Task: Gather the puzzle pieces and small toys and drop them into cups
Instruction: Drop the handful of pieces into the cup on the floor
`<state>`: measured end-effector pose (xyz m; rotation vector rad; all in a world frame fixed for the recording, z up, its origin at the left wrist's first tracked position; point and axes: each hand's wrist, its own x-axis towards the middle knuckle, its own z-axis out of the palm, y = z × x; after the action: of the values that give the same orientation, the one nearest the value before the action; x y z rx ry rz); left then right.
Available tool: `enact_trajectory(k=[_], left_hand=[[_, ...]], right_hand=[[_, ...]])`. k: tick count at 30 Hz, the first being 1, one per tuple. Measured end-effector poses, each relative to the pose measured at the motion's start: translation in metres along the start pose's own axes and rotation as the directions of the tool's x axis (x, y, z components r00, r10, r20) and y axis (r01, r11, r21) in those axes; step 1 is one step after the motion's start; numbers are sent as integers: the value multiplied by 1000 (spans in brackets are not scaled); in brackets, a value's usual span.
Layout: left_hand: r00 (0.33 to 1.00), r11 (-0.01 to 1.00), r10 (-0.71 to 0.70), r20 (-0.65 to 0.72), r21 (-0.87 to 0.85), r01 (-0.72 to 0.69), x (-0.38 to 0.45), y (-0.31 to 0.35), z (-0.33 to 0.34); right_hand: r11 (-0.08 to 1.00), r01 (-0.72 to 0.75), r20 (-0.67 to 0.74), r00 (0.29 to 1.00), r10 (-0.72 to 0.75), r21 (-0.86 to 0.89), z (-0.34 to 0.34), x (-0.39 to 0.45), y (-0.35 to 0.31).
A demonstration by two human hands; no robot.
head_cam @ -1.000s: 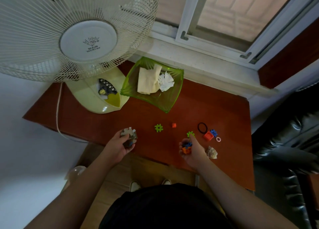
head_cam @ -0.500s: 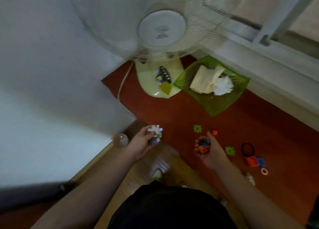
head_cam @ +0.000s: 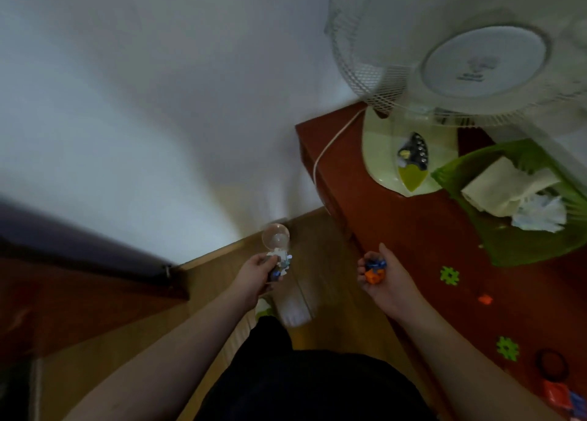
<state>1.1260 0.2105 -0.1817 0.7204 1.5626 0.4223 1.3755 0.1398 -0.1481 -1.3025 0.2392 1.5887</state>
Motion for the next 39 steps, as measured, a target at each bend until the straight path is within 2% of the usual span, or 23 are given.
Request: enact_trajectory(k=[5, 12, 16, 20, 23, 28, 34, 39], left_hand=[[999, 998, 19, -49, 60, -16, 31, 0, -46], [992, 964, 122, -13, 241, -115, 100, 35, -120], [984, 916, 180, 7, 363, -170, 128, 52, -137], [973, 872, 215, 87, 432, -232, 150, 56, -137], [979, 884, 197, 60, 420, -204, 166, 49, -128], [996, 940, 91, -20, 331, -79, 207, 22, -107], [1000, 954, -7, -26, 299, 15, 262, -11, -85], [997, 937, -7, -73, 348, 32, 321, -41, -71]], right_hand=[[990, -45, 4, 999, 46, -133, 57, 30, 15], [979, 11, -58, 998, -23, -202, 149, 66, 41], [986, -6, -94, 996, -10, -167, 172, 81, 46], [989, -13, -111, 994, -3, -146, 177, 99, 45], [990, -51, -111, 993, 37, -134, 175, 122, 43], [990, -63, -137, 989, 46, -124, 174, 162, 52], [988, -86, -155, 986, 66, -128, 165, 220, 67], [989, -106, -61, 993, 101, -101, 159, 273, 83]])
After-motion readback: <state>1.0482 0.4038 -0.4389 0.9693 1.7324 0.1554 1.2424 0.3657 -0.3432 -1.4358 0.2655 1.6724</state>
